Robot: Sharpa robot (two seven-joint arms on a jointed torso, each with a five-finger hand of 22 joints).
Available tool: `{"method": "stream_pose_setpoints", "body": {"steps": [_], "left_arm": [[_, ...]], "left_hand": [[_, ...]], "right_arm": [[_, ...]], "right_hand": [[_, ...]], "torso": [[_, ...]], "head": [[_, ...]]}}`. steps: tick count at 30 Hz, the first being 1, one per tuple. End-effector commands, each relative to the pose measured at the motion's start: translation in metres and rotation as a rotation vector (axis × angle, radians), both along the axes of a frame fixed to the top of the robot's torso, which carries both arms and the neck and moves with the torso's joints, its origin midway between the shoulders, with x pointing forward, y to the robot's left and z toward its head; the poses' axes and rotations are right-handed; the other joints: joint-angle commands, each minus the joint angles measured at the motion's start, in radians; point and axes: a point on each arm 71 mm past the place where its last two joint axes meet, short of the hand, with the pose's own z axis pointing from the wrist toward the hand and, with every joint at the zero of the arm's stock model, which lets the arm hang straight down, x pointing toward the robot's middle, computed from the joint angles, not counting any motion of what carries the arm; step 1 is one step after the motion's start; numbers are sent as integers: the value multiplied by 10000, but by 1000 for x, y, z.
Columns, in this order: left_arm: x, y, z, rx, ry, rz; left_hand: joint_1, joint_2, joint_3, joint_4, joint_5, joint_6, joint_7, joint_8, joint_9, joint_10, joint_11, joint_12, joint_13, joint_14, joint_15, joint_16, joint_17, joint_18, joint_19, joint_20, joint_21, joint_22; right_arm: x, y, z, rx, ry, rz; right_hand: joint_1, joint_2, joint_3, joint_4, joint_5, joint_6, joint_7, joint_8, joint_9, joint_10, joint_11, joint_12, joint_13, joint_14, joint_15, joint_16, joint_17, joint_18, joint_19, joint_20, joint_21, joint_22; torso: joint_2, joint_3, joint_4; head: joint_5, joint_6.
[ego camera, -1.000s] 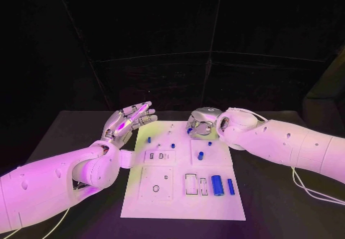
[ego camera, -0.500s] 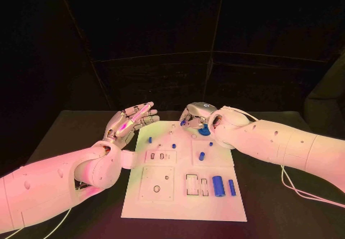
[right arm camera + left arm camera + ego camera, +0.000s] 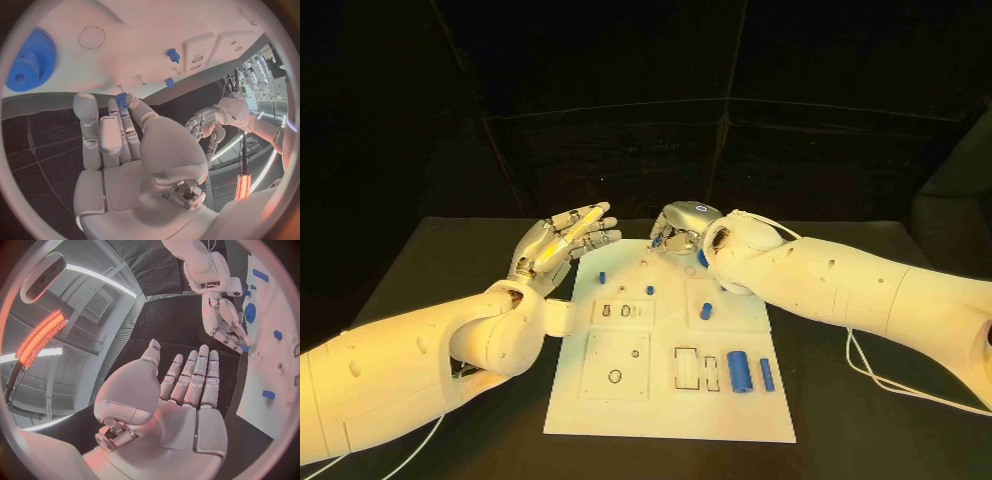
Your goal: Assemble the parts on the task board
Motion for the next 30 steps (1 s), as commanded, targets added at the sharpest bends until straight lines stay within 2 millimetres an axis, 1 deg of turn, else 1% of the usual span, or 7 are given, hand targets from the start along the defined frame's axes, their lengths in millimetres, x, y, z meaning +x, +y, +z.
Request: {"method": "stream_pose_setpoints", "body": {"steps": [1, 5, 7, 11, 17, 29, 30], "left_arm": [[0, -1, 3, -113, -131, -116], [0, 0, 4, -98, -140, -97], [1, 1, 4, -86, -142, -78], [1, 1, 4, -78, -145, -66], [1, 1, 5, -75, -162, -66], [2, -1, 6, -90, -186, -91], [2, -1, 6, -87, -185, -86]], "left_hand": [[-34, 23, -49, -13, 54, -38, 1025, -69, -15, 1, 43, -68, -11, -6, 52, -58, -10, 42, -58, -11, -65, -9], [-34, 23, -49, -13, 54, -38, 1025, -69, -15, 1, 43, -68, -11, -6, 52, -58, -10, 42, -58, -11, -65, -9], [-34, 23, -49, -13, 54, -38, 1025, -69, -15, 1, 43, -68, -11, -6, 52, -58, -10, 42, -58, -11, -65, -9], [-23, 29, -42, -23, 54, -53, 1024, -74, -16, 2, 43, -70, -11, -6, 53, -61, -13, 41, -74, -11, -73, -14], [-23, 29, -42, -23, 54, -53, 1024, -74, -16, 2, 43, -70, -11, -6, 53, -61, -13, 41, -74, -11, -73, -14], [-9, 40, -32, -35, 54, -35, 1022, -77, -15, 1, 42, -76, -11, -8, 54, -66, -17, 40, -82, -11, -78, -19], [-9, 40, -32, -35, 54, -35, 1022, -77, -15, 1, 42, -76, -11, -8, 54, -66, -17, 40, -82, -11, -78, -19]], "right_arm": [[2, 2, 0, -400, 47, -52], [1, 7, -1, -503, 106, -3], [2, 8, -1, -560, 132, -11], [3, 9, -2, -657, 171, -53], [5, 13, -3, -748, 158, -83], [9, 19, -5, -881, 236, -160], [9, 19, -5, -886, 247, -143]], "right_hand": [[-41, -31, 55, -8, -27, -53, -10, 43, -6, -75, -15, -13, -9, 241, 89, 69, -9, -206, -49, 9, 23, 12], [-59, -42, 77, -1, -33, -62, -7, 43, -6, -87, -7, -13, -9, 240, 91, 73, -10, -207, -54, 15, 28, 13], [-59, -42, 77, -1, -33, -62, -7, 43, -6, -87, -7, -13, -9, 240, 91, 73, -10, -207, -54, 15, 28, 13], [-59, -42, 77, -1, -33, -62, -7, 43, -6, -87, -7, -13, -9, 240, 91, 73, -10, -207, -54, 15, 28, 13], [-97, -76, 154, 9, -37, -85, -5, 46, -5, -118, -2, -11, -9, 232, 99, 74, -28, -202, -72, 26, 39, 10], [-156, -118, 219, 33, -49, -119, 10, 44, -6, -156, 12, -12, -10, 221, 109, 68, -53, -199, -93, 39, 43, 0], [-156, -118, 219, 33, -49, -119, 10, 44, -6, -156, 12, -12, -10, 221, 109, 68, -53, -199, -93, 39, 43, 0]], "torso": [[27, -5, 13], [26, -4, -1], [23, 1, 9], [26, -13, 25], [36, -12, -20], [28, -17, 16], [27, -14, 3]], "head": [[16, -42], [42, -30], [48, -55], [58, -72], [99, -73], [99, -98], [109, -99]]}}
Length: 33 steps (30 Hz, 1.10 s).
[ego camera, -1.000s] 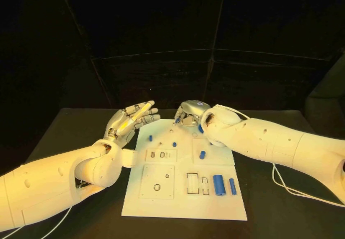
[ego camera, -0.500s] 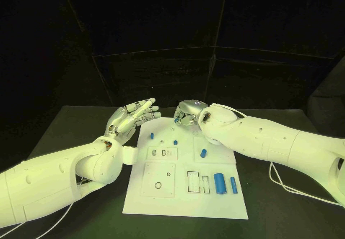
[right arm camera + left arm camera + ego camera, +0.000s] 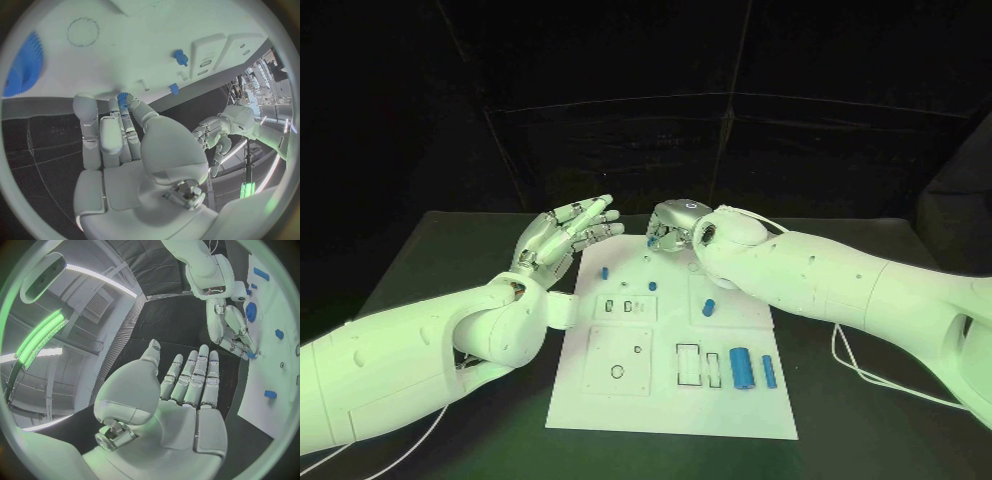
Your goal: Assemble the parts on the task board
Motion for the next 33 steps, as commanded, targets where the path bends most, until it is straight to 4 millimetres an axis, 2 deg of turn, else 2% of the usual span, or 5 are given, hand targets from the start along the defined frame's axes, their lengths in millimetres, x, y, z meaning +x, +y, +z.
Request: {"method": "stream_pose_setpoints", "body": {"steps": [1, 8, 17, 22, 33], "left_arm": [[0, -1, 2, -85, -122, -91], [1, -1, 2, -69, -110, -75], [1, 1, 2, -55, -96, -63], [1, 3, 2, -27, -73, -40], [2, 8, 1, 63, -26, 55]], "left_hand": [[-9, 40, -32, -35, 54, -36, 1022, -30, -9, 1, 42, -39, -12, -7, 54, -66, -17, 42, -44, 20, -26, -7], [-5, 46, -28, -38, 54, -40, 1022, -32, -9, 2, 42, -39, -11, -6, 53, -67, -18, 42, -5, 19, -14, -2], [-5, 46, -28, -38, 54, -40, 1022, -32, -9, 2, 42, -39, -11, -6, 53, -67, -18, 42, -5, 19, -14, -2], [7, 57, -18, -48, 54, -35, 1020, -35, -9, 3, 41, -43, -11, -5, 53, -70, -21, 44, 23, 19, -6, 0], [127, 126, 71, -155, 55, 103, 1006, -36, 6, 30, 27, -59, -6, 27, 31, -79, -37, 77, 212, 21, 91, 23]], "right_arm": [[1, 0, 0, -197, 81, 2], [0, 3, 0, -164, 63, 5], [-3, -9, 7, 289, -528, -164], [-12, -32, 15, 1146, -946, -205], [-30, -100, 14, 1620, 1538, -973]], "right_hand": [[-52, -15, 39, -2, -50, -75, -19, 42, -6, -82, 16, -12, -13, 184, 73, 13, -8, -199, -58, 4, 44, -16], [-239, -212, 141, 74, -214, -309, 77, 11, -24, -310, 92, -34, -25, 126, 145, -68, -167, -165, -203, 55, -73, -229], [-298, -908, -378, 442, -347, -2172, 201, -5, -35, -2024, 326, 72, -26, -584, 343, -1441, -2129, 144, -1289, 248, -1486, -2160], [-230, -834, -509, 693, -6, -1506, 177, 219, 79, -1117, 220, 736, 158, -299, 266, -1038, -1617, 155, -1137, 213, -1484, -2213], [-582, -1373, -1157, 1477, 437, -1116, -337, 245, 28, 1746, -507, 3295, 1993, 427, -323, 975, 1231, -458, 653, -356, 1088, 1427]], "torso": [[-1, -2, 6], [-1, -5, -9], [-6, 4, -29], [-29, 3, -54], [-58, 16, -237]], "head": [[24, -7], [49, -17], [75, 13], [79, 40], [-61, 130]]}}
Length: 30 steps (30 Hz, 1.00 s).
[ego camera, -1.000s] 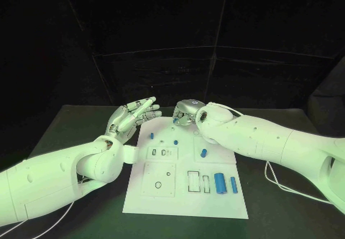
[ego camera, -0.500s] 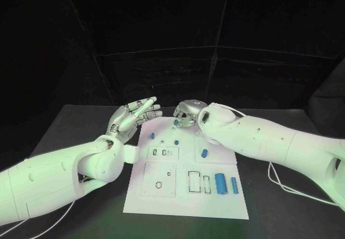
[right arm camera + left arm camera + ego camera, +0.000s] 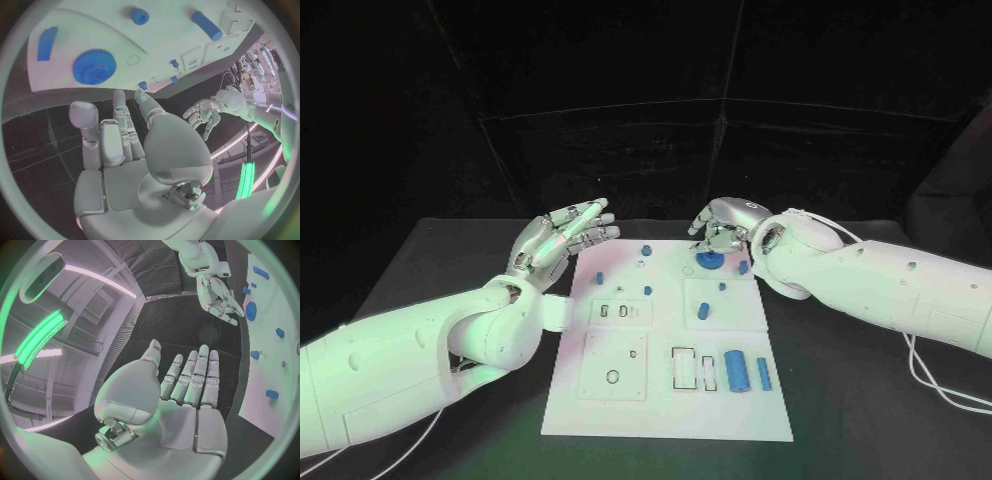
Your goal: Assemble the parts on the task board
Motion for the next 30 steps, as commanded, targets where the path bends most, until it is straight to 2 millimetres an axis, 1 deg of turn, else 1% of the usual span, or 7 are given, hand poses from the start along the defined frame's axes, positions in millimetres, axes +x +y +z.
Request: {"method": "stream_pose_setpoints", "body": {"steps": [1, 7, 11, 12, 18, 22, 30], "left_arm": [[0, 0, 1, -26, -59, -102], [1, 0, 1, -32, -49, -127], [1, -1, 0, -34, -30, -150], [1, -1, 0, -32, -26, -149], [3, -1, -1, -23, -15, -141], [3, 0, -1, -19, -10, -139], [3, 0, -1, -10, -7, -123]], "left_hand": [[40, 38, -8, -76, 55, 71, 1022, -36, 2, 31, 27, -59, -6, 29, 31, -39, -17, 77, 51, 3, 39, 8], [82, 63, 34, -124, 54, 214, 1009, -17, 16, 78, 14, -49, -1, 75, 22, -26, -18, 77, 44, 1, 36, -3], [86, 66, 38, -129, 54, 214, 1007, -17, 16, 84, 13, -48, -1, 79, 21, -26, -18, 77, 40, 1, 34, -6], [86, 66, 39, -130, 54, 214, 1007, -17, 16, 84, 13, -48, -1, 79, 21, -26, -18, 77, 40, 1, 33, -6], [89, 68, 42, -133, 54, 207, 1006, -18, 15, 88, 12, -47, -1, 81, 21, -26, -19, 76, 35, 1, 31, -8], [89, 68, 42, -133, 54, 207, 1006, -18, 15, 88, 12, -47, -1, 81, 21, -26, -19, 76, 35, 1, 31, -8], [89, 68, 42, -133, 54, 207, 1006, -18, 15, 88, 12, -47, -1, 81, 21, -26, -19, 76, 35, 1, 31, -8]], "right_arm": [[-2, -9, -6, 365, 1573, -166], [1, -21, -11, 41, 2204, -592], [4, -23, -15, -274, 2478, -753], [5, -23, -16, -343, 2532, -779], [9, -20, -18, -622, 2525, -1021], [11, -22, -16, -611, 2227, -1265], [12, -23, -14, -477, 1950, -1399]], "right_hand": [[35, -217, -295, 328, 47, -195, -31, -104, -26, 41, -52, 1006, 1064, 504, -96, 406, 562, -218, 323, -33, 571, 826], [366, -270, -774, 1097, 39, -460, 56, -126, -17, -358, 66, 4825, 5470, 562, 23, 946, 1354, -295, 419, 18, 1119, 1578], [577, -301, -920, 1406, 26, -661, 135, -150, -26, -324, 121, 5917, 6776, 619, 91, 1210, 1803, -327, 428, 88, 1291, 1807], [614, -311, -943, 1462, 23, -680, 144, -144, -24, -327, 133, 6047, 6943, 625, 95, 1243, 1860, -335, 429, 104, 1318, 1842], [890, -245, -950, 1629, 103, -834, 192, -156, -32, -282, 172, 6581, 7624, 655, 138, 1382, 2104, -351, 445, 141, 1439, 2001], [941, -196, -959, 1697, 113, -854, 203, -140, -26, -186, 188, 6893, 7977, 665, 153, 1426, 2180, -366, 472, 156, 1506, 2097], [1008, -137, -969, 1759, 141, -807, 200, -82, -10, -90, 188, 7207, 8331, 681, 161, 1488, 2289, -390, 522, 168, 1607, 2252]], "torso": [[-15, 18, -55], [21, 18, -13], [33, 44, 4], [29, 26, 1], [35, 24, -26], [21, -5, -16], [23, 2, -16]], "head": [[-71, 17], [-135, 47], [-121, 35], [-130, 25], [-141, 0], [-187, -8], [-166, -23]]}}
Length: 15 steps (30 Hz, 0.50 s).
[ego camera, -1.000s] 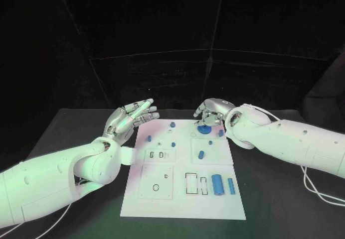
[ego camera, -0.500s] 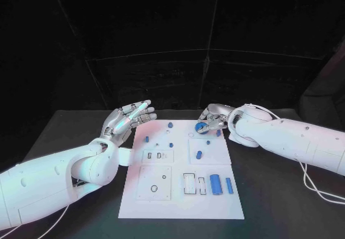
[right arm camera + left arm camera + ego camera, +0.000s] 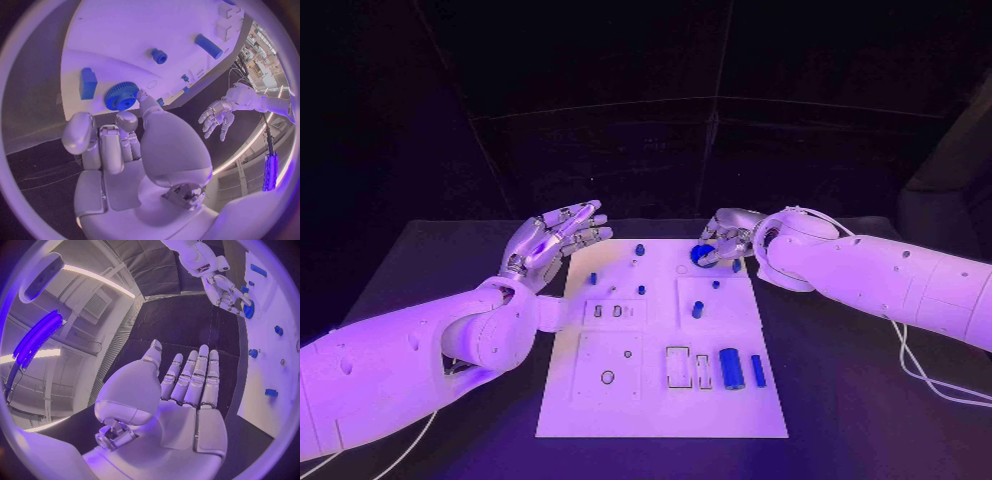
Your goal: Assemble the parts on the task board
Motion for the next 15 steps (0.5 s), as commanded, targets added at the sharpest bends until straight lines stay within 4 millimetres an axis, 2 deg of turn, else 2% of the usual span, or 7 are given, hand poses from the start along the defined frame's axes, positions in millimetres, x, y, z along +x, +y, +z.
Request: {"method": "stream_pose_setpoints", "body": {"steps": [1, 15], "left_arm": [[0, -1, 1, -71, -86, -154], [0, -1, 1, -72, -66, -173]], "left_hand": [[48, 28, 0, -36, 54, 34, 972, -18, 14, 88, 12, -48, -1, 81, 21, -26, -11, 76, 35, 2, 31, -7], [48, 28, 0, -36, 54, 34, 972, -18, 14, 88, 12, -48, -1, 81, 21, -26, -11, 76, 35, 2, 31, -7]], "right_arm": [[1, 0, 3, 39, -301, -142], [1, -4, 4, 176, -398, -259]], "right_hand": [[85, 23, 5, 69, 40, -12, -9, 31, 5, 68, -8, 50, 49, 699, 64, 50, 597, -85, 38, 17, 53, 28], [237, 33, 2, 61, 57, 21, -16, 77, 6, 120, -14, 297, 349, 713, 62, 108, 696, -105, 77, 18, 148, 164]], "torso": [[-3, -2, -5], [-8, -6, 0]], "head": [[11, -2], [-58, -12]]}}
